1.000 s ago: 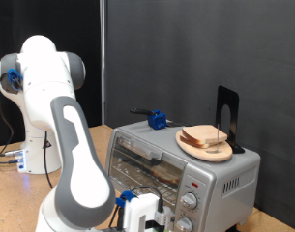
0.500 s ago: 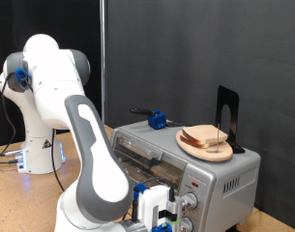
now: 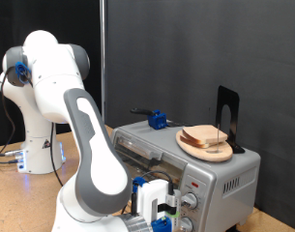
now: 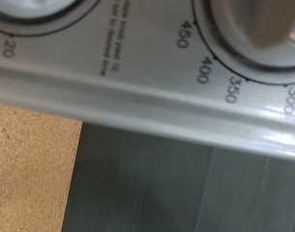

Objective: Make a piece of toast with the oven

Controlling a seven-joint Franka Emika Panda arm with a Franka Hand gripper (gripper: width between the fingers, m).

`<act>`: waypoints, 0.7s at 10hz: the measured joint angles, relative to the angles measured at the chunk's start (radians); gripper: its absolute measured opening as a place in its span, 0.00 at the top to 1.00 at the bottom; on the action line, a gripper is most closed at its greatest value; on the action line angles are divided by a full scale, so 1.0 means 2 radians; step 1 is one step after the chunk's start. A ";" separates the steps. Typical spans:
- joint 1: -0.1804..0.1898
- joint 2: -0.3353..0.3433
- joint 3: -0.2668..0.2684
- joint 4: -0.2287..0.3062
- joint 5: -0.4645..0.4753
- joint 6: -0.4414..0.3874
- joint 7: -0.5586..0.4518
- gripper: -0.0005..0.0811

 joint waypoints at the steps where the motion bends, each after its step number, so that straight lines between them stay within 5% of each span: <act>1: 0.000 -0.001 0.000 -0.001 0.001 0.001 0.000 0.12; 3: 0.001 -0.001 0.000 -0.003 0.003 0.007 0.001 0.51; 4: 0.002 -0.001 0.000 -0.005 0.004 0.012 0.002 0.51; 6: 0.003 -0.001 0.000 -0.005 0.008 0.024 0.001 0.90; 7: 0.004 -0.001 0.000 -0.005 0.009 0.033 -0.006 0.90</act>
